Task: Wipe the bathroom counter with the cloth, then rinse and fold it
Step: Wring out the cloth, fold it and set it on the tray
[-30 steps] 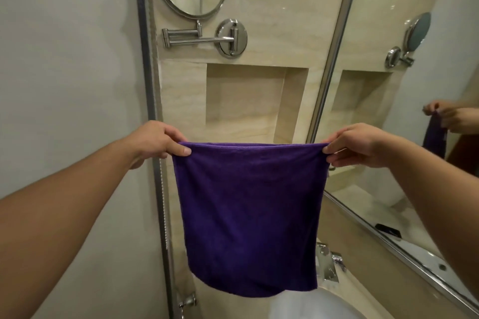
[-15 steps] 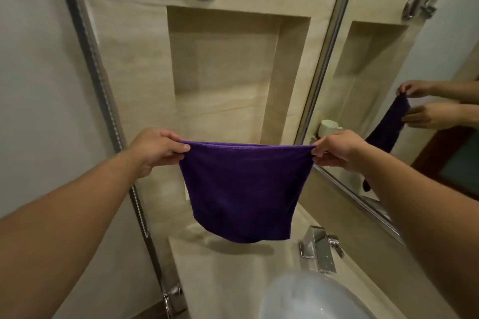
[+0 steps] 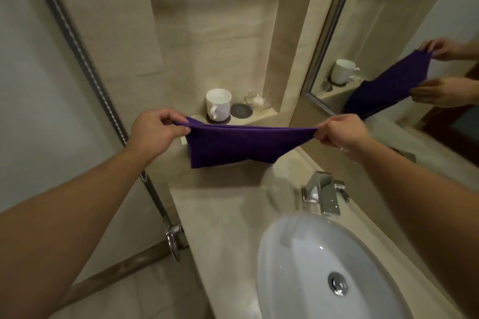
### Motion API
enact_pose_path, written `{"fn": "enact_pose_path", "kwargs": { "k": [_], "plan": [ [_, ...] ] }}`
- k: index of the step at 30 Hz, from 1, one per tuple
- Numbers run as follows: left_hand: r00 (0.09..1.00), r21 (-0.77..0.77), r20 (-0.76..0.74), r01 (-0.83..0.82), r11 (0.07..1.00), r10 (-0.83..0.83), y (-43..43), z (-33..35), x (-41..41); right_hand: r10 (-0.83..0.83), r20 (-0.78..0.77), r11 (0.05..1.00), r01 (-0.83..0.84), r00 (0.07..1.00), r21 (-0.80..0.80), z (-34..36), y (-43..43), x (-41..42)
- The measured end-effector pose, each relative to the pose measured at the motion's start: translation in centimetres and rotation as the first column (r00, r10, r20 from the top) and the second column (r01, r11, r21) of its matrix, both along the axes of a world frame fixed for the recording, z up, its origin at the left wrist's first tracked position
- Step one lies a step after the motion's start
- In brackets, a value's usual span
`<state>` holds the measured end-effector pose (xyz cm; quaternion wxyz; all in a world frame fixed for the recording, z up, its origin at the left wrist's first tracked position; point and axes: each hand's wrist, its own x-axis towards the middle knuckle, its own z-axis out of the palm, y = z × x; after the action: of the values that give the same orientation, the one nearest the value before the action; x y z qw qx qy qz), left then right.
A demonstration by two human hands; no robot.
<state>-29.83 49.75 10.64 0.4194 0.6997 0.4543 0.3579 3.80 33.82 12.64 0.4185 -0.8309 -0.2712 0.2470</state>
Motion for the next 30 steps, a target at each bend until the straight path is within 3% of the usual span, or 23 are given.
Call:
{"fn": "enact_pose_path", "kwargs": {
  "k": [5,10,14,17,20,30],
  "plan": [
    [0.984,-0.159,-0.141,0.084,0.984,-0.107,-3.5,-9.3,-2.9,0.114,0.091,0.942,-0.078,0.989,-0.326,-8.9,-4.5,-2.4],
    [0.898,-0.280,-0.337,0.192,0.941,-0.283,-6.8,-13.4,-5.2,0.242,0.081,0.840,-0.167,0.967,-0.516,-13.3,-7.9,-4.0],
    [0.850,-0.428,-0.355,0.221,0.876,-0.388,-8.3,-14.9,-6.4,0.336,0.067,0.738,-0.218,0.939,-0.639,-14.4,-9.7,-4.9],
    [0.775,-0.573,-0.324,0.295,0.765,-0.542,-9.1,-14.9,-6.8,0.388,-0.001,0.642,-0.271,0.922,-0.717,-14.5,-10.5,-5.2],
    [0.702,-0.611,-0.312,0.367,0.701,-0.640,-9.6,-15.1,-7.1,0.427,-0.061,0.553,-0.314,0.902,-0.772,-14.2,-10.5,-5.8],
    [0.803,-0.597,-0.216,0.341,0.726,-0.555,-8.0,-16.5,-6.9,0.538,-0.019,0.551,-0.368,0.843,-0.749,-14.8,-6.8,-5.1]
  ]
}}
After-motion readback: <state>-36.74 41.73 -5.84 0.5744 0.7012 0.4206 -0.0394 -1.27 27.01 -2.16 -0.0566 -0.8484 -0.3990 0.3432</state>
